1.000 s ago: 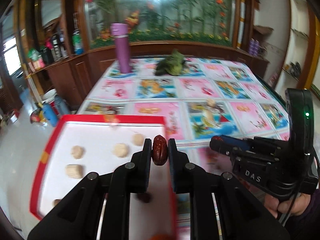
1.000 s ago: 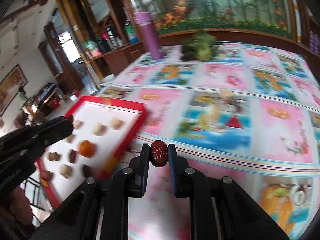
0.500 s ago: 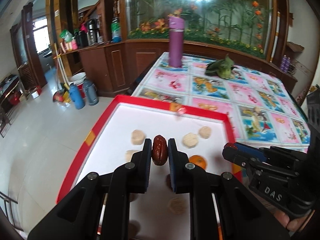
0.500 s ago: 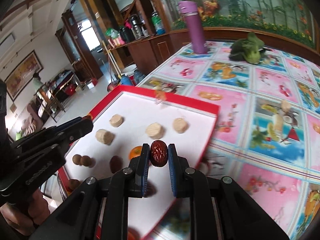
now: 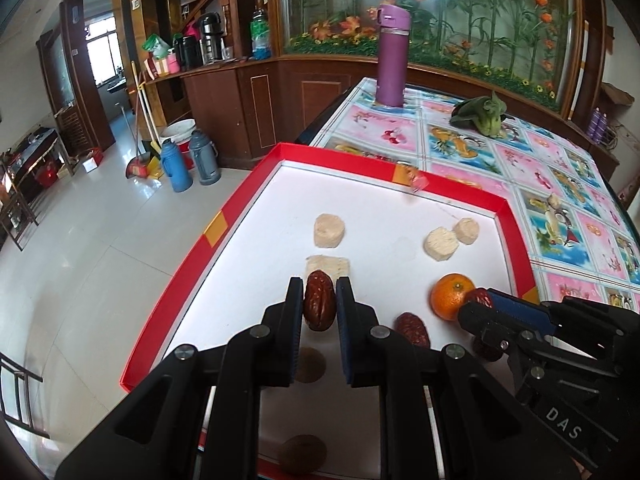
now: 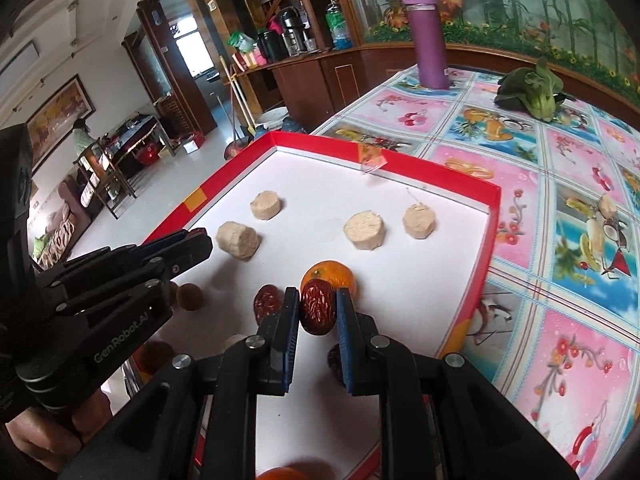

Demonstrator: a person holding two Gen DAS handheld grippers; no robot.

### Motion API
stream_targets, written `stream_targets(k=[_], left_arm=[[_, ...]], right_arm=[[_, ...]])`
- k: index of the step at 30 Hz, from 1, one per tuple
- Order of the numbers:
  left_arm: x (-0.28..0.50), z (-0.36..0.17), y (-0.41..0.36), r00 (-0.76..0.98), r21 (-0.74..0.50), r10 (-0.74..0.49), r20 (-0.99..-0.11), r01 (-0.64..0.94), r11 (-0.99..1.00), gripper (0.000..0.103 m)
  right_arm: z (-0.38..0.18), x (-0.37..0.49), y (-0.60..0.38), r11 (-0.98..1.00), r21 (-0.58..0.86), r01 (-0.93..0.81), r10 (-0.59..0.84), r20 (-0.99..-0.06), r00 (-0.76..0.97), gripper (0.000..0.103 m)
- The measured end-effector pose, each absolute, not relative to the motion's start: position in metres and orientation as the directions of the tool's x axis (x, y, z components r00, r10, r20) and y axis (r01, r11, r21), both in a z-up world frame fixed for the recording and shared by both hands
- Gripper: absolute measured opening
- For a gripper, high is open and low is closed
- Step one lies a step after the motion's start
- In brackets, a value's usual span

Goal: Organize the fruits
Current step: 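Lower both red dates into the white tray and open both tools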

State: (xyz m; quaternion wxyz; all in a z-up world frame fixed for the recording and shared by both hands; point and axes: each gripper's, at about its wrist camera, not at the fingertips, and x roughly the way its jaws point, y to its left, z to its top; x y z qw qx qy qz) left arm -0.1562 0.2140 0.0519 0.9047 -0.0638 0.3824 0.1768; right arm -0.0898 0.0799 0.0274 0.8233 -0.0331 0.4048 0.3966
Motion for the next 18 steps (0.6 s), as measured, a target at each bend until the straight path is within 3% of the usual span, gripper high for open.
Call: stream_targets(k=[14, 15, 17, 18], left_arm=[[-0.16, 0.04, 0.22, 0.582, 0.065, 0.325, -0.745, -0.422, 0.904, 0.019], [-0.16, 0.04, 0.22, 0.576, 0.07, 0.331, -0.747, -0.427, 0.901, 0.025], [-0.164, 0.043, 0.219, 0.577, 0.08, 0.348, -0.738, -0.438, 0.895, 0.045], [-0.165, 0.044, 0.218, 0.578, 0.087, 0.359, -0.733, -0.444, 0.892, 0.061]], right_arm=[[0.028, -0.096, 0.075, 0.682, 0.262, -0.683, 0.629, -0.687, 0.365, 0.022], [0.03, -0.097, 0.073, 0.683, 0.258, -0.684, 0.63, -0.682, 0.371, 0.025], [0.035, -0.101, 0.07, 0.683, 0.25, -0.686, 0.632, -0.673, 0.385, 0.027], [0.039, -0.104, 0.068, 0.685, 0.244, -0.686, 0.634, -0.663, 0.398, 0.028]])
